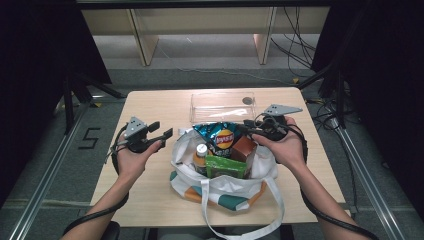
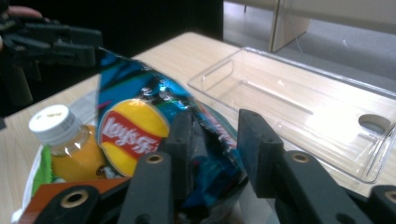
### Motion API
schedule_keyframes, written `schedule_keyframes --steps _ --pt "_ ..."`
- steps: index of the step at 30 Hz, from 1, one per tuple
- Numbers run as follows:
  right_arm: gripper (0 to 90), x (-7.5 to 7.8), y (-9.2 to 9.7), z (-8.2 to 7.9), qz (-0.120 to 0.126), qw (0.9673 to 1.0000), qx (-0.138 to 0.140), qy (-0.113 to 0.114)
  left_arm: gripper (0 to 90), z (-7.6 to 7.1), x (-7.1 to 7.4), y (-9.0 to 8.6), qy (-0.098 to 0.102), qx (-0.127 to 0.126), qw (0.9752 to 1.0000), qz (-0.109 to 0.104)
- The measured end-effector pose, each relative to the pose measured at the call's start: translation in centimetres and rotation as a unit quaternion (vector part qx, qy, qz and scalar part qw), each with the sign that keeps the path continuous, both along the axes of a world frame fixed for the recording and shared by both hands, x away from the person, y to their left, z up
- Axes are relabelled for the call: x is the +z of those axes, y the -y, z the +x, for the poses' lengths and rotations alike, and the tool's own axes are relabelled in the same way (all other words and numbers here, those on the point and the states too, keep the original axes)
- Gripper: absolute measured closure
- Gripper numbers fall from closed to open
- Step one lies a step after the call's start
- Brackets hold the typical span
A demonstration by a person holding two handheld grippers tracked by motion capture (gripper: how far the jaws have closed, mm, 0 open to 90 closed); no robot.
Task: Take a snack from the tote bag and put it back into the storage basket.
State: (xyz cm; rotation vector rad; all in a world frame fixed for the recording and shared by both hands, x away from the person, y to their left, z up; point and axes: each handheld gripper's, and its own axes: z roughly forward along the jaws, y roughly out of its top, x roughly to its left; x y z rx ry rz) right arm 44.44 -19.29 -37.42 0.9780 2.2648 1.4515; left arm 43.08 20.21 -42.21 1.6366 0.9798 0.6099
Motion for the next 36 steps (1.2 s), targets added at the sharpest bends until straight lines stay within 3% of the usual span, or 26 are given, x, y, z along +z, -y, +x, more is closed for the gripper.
schedule_keyframes --steps 3,7,8,9,14,17,18,23,32,36 --pt "70.6 -0.1 -0.3 0.1 -0.007 0.9999 -0.001 -0.014 38.8 0.0 0.0 0.0 -0.001 0.0 1.0 -0.001" --pt "79.3 -0.5 -0.4 0.4 -0.009 0.9999 -0.002 -0.005 38.8 0.0 -0.1 0.0 -0.001 0.001 1.0 0.0" --pt "81.6 -0.4 -0.3 0.7 -0.019 0.9997 0.017 0.006 38.8 0.1 -0.1 0.0 -0.001 0.001 1.0 0.0" --pt "83.2 -0.4 -0.3 0.6 -0.017 0.9998 0.011 -0.002 38.8 0.1 -0.1 0.0 0.0 0.001 1.0 0.001" --pt "84.3 -0.5 -0.6 0.2 -0.014 0.9999 -0.006 0.0 38.8 0.1 -0.2 0.0 0.0 0.0 1.0 0.003" --pt "88.2 -0.5 -0.3 0.3 -0.024 0.9995 -0.002 0.019 38.8 0.1 -0.3 0.0 -0.001 0.0 1.0 0.004" --pt "88.8 -0.5 -0.4 0.1 -0.015 0.9999 -0.005 0.002 38.8 0.0 -0.3 0.1 -0.002 0.0 1.0 0.005" --pt "89.8 -0.4 -0.5 -0.2 -0.01 0.9999 -0.004 0.011 38.9 0.1 -0.4 0.0 -0.001 0.001 1.0 0.006" --pt "90.0 0.3 -0.7 -0.6 0.009 0.9986 -0.005 0.052 39.2 0.2 -0.6 0.0 -0.002 0.003 0.9999 0.009" --pt "90.0 0.6 -0.7 -1.0 0.022 0.9981 -0.011 0.056 39.2 0.2 -0.6 0.1 -0.002 0.003 0.9999 0.01"
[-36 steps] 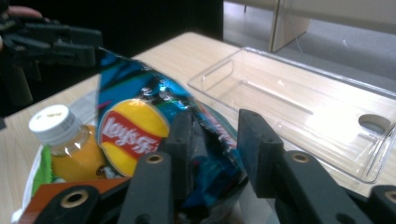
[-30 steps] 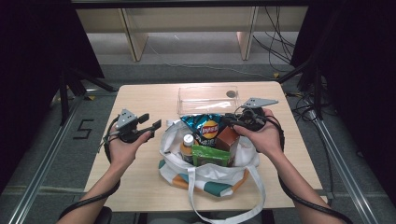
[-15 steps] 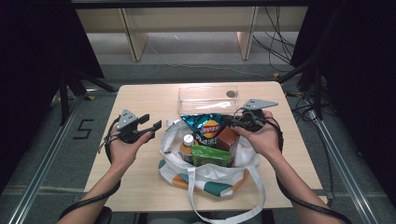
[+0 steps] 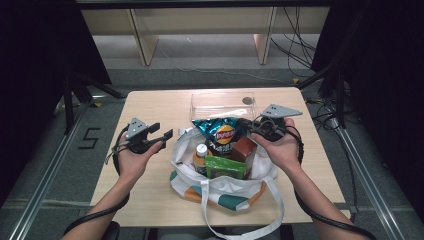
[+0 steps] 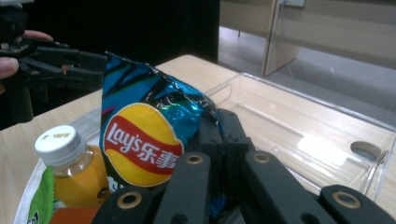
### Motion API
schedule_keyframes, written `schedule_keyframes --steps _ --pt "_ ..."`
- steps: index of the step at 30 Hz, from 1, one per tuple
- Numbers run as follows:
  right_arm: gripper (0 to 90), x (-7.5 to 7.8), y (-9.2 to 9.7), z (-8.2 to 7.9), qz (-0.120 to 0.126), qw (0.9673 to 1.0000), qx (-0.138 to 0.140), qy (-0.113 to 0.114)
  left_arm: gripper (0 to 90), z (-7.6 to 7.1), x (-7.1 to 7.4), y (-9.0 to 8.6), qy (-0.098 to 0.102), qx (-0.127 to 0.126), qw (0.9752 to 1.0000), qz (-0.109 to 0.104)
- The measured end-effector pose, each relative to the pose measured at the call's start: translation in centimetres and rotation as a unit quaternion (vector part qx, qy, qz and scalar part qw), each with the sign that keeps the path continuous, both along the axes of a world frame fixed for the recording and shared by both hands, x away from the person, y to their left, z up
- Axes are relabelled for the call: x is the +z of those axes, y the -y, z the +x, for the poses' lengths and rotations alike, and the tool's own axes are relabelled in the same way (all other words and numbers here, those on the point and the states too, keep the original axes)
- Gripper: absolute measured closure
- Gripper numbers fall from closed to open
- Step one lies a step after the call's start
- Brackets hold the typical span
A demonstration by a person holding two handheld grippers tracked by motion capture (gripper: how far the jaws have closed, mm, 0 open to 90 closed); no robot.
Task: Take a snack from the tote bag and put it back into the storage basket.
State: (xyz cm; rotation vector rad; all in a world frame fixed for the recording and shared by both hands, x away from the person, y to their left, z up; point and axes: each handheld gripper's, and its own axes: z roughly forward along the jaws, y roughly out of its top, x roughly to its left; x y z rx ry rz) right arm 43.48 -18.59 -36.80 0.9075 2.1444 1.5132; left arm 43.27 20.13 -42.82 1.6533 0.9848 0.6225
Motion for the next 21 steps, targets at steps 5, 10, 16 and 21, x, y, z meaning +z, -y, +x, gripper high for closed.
schedule_keyframes --steps 5,10,16,21 --pt "90.0 0.5 0.0 -0.1 0.012 0.9997 -0.003 0.02 39.3 0.0 0.0 0.0 0.0 0.002 1.0 0.001" --pt "90.0 1.2 0.0 -0.4 0.027 0.999 -0.01 0.034 39.3 0.0 0.0 -0.1 -0.003 0.002 1.0 0.002" --pt "90.0 1.4 0.0 -0.4 0.031 0.9987 -0.013 0.039 39.6 0.0 0.0 -0.2 -0.003 0.006 1.0 -0.001" --pt "90.0 2.0 -0.1 -0.4 0.042 0.9977 -0.016 0.051 39.8 0.1 -0.1 -0.3 -0.004 0.006 1.0 -0.002"
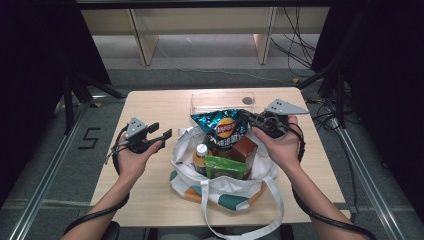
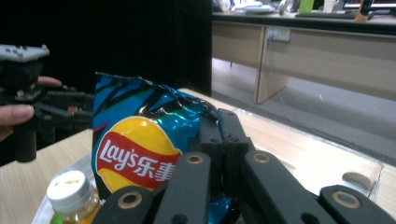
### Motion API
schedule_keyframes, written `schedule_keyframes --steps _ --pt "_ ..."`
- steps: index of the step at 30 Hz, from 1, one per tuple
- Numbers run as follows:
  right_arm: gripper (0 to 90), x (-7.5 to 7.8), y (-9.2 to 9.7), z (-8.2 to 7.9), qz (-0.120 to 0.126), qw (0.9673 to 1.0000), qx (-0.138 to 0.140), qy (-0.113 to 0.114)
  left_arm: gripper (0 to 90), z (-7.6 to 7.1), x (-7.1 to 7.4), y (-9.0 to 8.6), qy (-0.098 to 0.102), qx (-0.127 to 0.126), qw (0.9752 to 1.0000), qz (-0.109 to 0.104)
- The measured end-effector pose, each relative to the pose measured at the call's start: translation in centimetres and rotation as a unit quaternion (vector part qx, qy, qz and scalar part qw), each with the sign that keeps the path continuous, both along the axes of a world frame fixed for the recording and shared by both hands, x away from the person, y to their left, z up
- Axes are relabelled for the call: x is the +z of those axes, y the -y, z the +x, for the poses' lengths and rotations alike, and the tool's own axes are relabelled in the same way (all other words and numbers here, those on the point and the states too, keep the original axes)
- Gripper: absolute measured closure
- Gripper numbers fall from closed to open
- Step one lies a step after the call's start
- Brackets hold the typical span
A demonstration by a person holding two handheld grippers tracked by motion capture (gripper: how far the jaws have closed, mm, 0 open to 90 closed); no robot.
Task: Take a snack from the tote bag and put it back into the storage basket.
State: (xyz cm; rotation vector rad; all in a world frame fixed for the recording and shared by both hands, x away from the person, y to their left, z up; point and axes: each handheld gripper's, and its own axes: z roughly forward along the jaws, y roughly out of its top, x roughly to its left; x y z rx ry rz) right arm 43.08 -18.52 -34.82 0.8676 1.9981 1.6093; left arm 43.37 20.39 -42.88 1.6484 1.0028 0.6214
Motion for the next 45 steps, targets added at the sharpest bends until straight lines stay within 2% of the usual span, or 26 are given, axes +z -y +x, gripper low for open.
schedule_keyframes --steps 4,5,8,10,11,13,15,17,19,22,25,30,31,33,34,35,36,40,42,45 --pt "90.0 0.7 -0.1 -0.1 0.013 0.9999 -0.005 0.004 39.8 0.0 0.0 0.0 0.0 0.001 1.0 -0.002" --pt "90.0 0.8 0.0 0.0 0.013 0.9998 -0.007 0.014 39.8 0.0 0.0 0.0 0.0 0.001 1.0 -0.002" --pt "90.0 1.0 0.0 0.2 0.018 0.9995 -0.01 0.025 40.0 0.0 0.0 0.0 0.0 0.003 1.0 -0.003" --pt "90.0 1.2 -0.1 0.1 0.025 0.9995 -0.01 0.014 40.0 0.0 0.0 0.0 0.0 0.003 1.0 -0.005" --pt "90.0 1.2 -0.1 0.1 0.021 0.9994 -0.015 0.024 40.0 0.0 0.0 0.0 -0.001 0.003 1.0 -0.006" --pt "90.0 1.5 -0.3 0.0 0.026 0.9995 -0.011 0.014 40.0 0.0 0.0 -0.1 0.0 0.003 1.0 -0.005" --pt "90.0 1.7 -0.4 0.1 0.019 0.9993 -0.009 0.032 39.8 0.0 0.0 -0.1 -0.001 0.004 1.0 -0.005" --pt "90.0 2.0 -0.6 -0.1 0.015 0.9996 -0.01 0.023 39.8 0.0 0.0 -0.1 0.0 0.005 1.0 -0.005" --pt "90.0 2.2 -0.7 0.1 0.014 0.9989 -0.012 0.042 39.8 0.0 0.0 -0.1 0.0 0.005 1.0 -0.004" --pt "90.0 2.3 -0.8 0.0 0.022 0.9994 -0.014 0.025 39.7 0.0 0.0 0.0 -0.001 0.004 1.0 -0.004" --pt "90.0 2.6 -0.9 0.2 0.022 0.999 -0.015 0.037 39.7 0.0 0.0 0.0 0.0 0.003 1.0 -0.003" --pt "90.0 3.1 -1.0 0.3 0.025 0.999 -0.015 0.034 39.8 0.0 0.0 0.1 0.001 0.003 1.0 -0.003" --pt "90.0 3.2 -1.0 0.4 0.021 0.9987 -0.012 0.044 39.8 0.0 0.0 0.1 0.001 0.003 1.0 -0.004" --pt "90.0 3.3 -1.2 0.3 0.027 0.9988 -0.009 0.039 39.8 0.0 0.0 0.1 0.001 0.003 1.0 -0.004" --pt "90.0 3.4 -1.2 0.5 0.02 0.9982 -0.013 0.056 39.9 0.0 0.0 0.1 0.002 0.003 1.0 -0.004" --pt "90.0 3.5 -1.3 0.3 0.026 0.9988 -0.01 0.042 39.9 -0.1 0.0 0.1 0.002 0.003 1.0 -0.005" --pt "90.0 3.5 -1.3 0.3 0.026 0.9988 -0.013 0.039 39.9 -0.1 0.0 0.1 0.002 0.003 1.0 -0.006" --pt "90.0 3.7 -1.4 0.5 0.025 0.9981 -0.014 0.054 39.9 0.0 0.0 0.1 0.002 0.003 1.0 -0.005" --pt "90.0 3.8 -1.5 0.4 0.032 0.9986 -0.012 0.041 39.9 0.0 0.0 0.1 0.001 0.004 1.0 -0.005" --pt "90.0 4.0 -1.5 0.6 0.031 0.998 -0.015 0.053 40.0 0.0 0.0 0.1 0.002 0.003 1.0 -0.005"
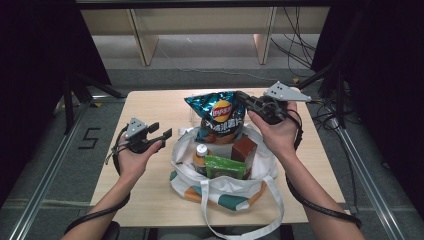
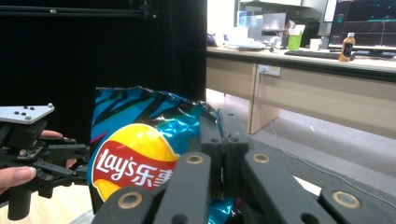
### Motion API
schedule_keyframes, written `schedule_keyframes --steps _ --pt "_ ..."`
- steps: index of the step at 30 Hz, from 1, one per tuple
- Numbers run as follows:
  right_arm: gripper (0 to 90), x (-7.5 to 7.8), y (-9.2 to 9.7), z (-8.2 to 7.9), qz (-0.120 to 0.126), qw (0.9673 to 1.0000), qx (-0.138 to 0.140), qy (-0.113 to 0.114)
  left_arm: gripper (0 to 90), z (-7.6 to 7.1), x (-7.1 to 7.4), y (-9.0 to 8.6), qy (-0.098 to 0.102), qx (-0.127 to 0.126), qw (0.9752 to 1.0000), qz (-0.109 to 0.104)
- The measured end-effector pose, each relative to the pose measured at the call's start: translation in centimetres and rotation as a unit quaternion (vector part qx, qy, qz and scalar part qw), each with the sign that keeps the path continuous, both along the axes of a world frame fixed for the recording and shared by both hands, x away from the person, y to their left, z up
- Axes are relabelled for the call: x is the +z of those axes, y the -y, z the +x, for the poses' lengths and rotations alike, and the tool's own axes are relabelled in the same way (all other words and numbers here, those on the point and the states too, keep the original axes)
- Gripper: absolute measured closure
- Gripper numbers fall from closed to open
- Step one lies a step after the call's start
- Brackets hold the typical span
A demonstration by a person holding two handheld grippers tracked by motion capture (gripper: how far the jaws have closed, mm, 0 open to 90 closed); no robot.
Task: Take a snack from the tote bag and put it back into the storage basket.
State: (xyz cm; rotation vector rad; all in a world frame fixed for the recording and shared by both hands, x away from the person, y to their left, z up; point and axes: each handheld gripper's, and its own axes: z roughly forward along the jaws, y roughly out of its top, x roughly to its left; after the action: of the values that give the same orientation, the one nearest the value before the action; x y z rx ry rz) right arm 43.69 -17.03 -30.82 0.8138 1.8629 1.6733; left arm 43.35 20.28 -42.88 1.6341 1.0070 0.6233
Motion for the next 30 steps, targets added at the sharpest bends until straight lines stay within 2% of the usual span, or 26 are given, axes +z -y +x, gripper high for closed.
schedule_keyframes --steps 3,4,6,8,9,13,14,15,18,19,21,23,27,28,30 --pt "90.0 0.3 0.0 0.0 -0.002 1.0 -0.001 -0.001 40.0 0.0 0.0 0.0 0.001 0.002 1.0 -0.001" --pt "90.0 0.4 -0.2 -0.1 0.008 0.9999 0.003 -0.006 40.1 0.0 0.0 0.0 0.001 0.002 1.0 -0.001" --pt "90.0 0.7 -0.1 -0.1 0.001 1.0 0.0 0.001 40.1 0.0 0.1 -0.1 0.002 0.003 1.0 -0.002" --pt "90.0 0.8 -0.1 -0.1 0.006 1.0 0.0 0.003 40.1 0.0 0.1 -0.1 0.005 0.002 1.0 -0.005" --pt "90.0 0.9 -0.2 -0.2 0.007 1.0 0.001 -0.004 40.1 0.0 0.1 -0.1 0.004 0.003 1.0 -0.004" --pt "90.0 1.3 0.0 -0.1 0.009 1.0 -0.004 0.0 40.0 -0.1 0.1 0.0 0.005 0.003 1.0 -0.006" --pt "90.0 1.4 0.1 0.0 0.008 0.9999 -0.008 0.008 40.0 0.0 0.1 -0.1 0.006 0.003 1.0 -0.006" --pt "90.0 1.5 0.1 0.0 0.009 0.9999 -0.007 0.004 40.1 0.0 0.1 -0.1 0.006 0.003 1.0 -0.006" --pt "90.0 1.8 0.3 0.1 0.005 0.9998 -0.009 0.015 40.3 0.0 0.2 0.0 0.005 0.002 1.0 -0.007" --pt "90.0 1.8 0.3 0.0 0.011 0.9998 -0.012 0.005 40.3 -0.1 0.2 0.0 0.004 0.002 1.0 -0.006" --pt "90.0 2.0 0.4 0.2 0.009 0.9998 -0.014 0.012 40.3 -0.1 0.3 0.1 0.006 0.0 1.0 -0.007" --pt "90.0 2.2 0.4 0.2 0.012 0.9998 -0.016 0.008 40.2 -0.1 0.3 0.1 0.006 0.0 1.0 -0.006" --pt "90.0 2.5 0.6 0.2 0.01 0.9997 -0.017 0.015 40.2 -0.1 0.2 0.1 0.006 0.0 1.0 -0.006" --pt "90.0 2.6 0.5 0.2 0.019 0.9995 -0.02 0.015 40.2 -0.1 0.2 0.1 0.006 0.001 1.0 -0.006" --pt "90.0 2.6 0.6 0.3 0.015 0.9995 -0.019 0.018 40.2 -0.1 0.3 0.1 0.006 0.001 1.0 -0.006"
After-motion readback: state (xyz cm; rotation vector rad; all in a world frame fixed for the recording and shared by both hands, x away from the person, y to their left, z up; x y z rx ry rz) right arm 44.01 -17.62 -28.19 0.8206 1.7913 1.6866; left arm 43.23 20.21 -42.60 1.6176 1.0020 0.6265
